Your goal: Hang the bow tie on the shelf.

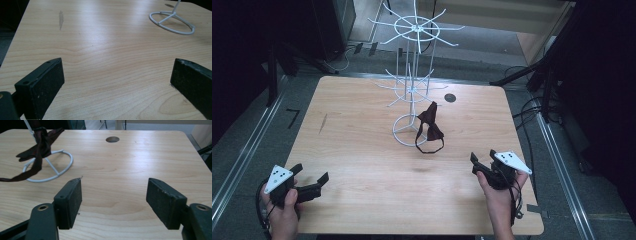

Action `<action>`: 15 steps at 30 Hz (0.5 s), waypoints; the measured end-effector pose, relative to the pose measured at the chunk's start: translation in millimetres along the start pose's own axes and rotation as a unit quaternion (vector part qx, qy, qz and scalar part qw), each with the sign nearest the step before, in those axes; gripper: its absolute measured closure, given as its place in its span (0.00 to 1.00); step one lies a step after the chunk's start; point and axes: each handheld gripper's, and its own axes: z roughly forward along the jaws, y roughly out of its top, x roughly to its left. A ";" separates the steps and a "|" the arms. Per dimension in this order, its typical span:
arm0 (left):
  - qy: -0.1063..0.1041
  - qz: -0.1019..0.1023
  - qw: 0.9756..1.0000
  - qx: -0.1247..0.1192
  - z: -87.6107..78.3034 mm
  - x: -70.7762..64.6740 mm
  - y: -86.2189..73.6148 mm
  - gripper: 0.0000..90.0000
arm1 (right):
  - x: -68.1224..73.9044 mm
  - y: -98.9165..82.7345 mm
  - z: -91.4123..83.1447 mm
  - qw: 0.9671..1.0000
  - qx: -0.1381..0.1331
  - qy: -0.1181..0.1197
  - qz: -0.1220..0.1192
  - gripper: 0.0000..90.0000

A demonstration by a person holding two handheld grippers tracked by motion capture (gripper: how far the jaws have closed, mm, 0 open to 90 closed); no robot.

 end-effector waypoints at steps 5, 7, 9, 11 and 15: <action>0.000 0.000 1.000 0.000 0.0 -0.2 0.0 0.00 | -11.7 -5.8 -4.5 1.000 0.004 -0.005 0.001 0.27; 0.000 0.000 1.000 0.000 0.0 0.0 0.0 0.00 | -16.1 -8.0 -6.4 1.000 0.005 -0.006 0.003 0.26; 0.000 0.000 1.000 0.000 0.0 -0.1 0.0 0.00 | -20.1 -10.4 -8.6 1.000 0.006 -0.008 0.005 0.25; 0.000 -0.001 1.000 0.000 0.0 -0.1 -0.1 0.00 | -23.9 -12.9 -10.4 1.000 0.007 -0.011 0.008 0.24; 0.000 -0.001 1.000 -0.001 0.0 -0.2 -0.1 0.00 | -32.4 -19.0 -14.4 1.000 0.012 -0.016 0.011 0.23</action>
